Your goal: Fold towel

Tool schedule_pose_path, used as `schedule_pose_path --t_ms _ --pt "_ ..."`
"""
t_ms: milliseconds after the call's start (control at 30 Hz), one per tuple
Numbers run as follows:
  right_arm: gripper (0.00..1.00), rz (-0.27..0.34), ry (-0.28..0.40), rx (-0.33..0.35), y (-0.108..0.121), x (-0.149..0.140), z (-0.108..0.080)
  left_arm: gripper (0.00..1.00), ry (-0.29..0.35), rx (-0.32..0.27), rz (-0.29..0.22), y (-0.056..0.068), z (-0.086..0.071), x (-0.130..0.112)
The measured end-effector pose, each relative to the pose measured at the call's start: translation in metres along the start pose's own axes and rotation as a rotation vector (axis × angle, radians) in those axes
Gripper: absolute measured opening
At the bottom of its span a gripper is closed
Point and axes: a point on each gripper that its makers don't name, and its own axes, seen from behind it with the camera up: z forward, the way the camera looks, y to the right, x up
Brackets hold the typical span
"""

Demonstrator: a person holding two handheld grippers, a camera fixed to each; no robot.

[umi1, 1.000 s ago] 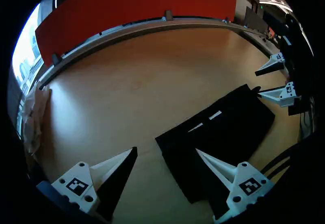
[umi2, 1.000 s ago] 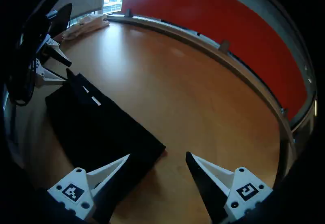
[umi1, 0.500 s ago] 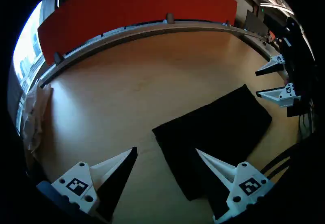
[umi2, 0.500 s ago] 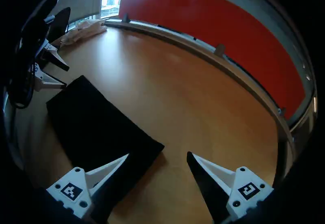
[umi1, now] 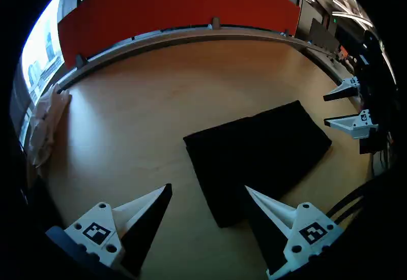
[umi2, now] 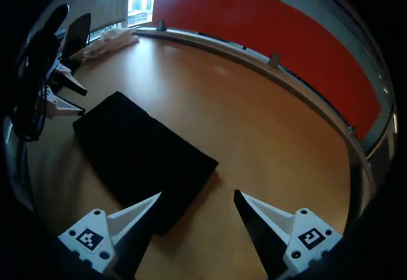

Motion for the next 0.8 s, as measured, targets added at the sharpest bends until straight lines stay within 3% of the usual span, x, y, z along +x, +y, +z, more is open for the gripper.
schedule_pose_path --t_ms 367,800 --pt "1.00 0.020 -0.002 0.016 -0.015 -0.020 -0.018 0.95 0.007 0.003 -0.046 0.014 -0.011 -0.021" --pt "1.00 -0.015 0.021 0.094 -0.030 -0.022 -0.019 0.95 0.020 0.029 -0.088 0.014 -0.022 -0.036"
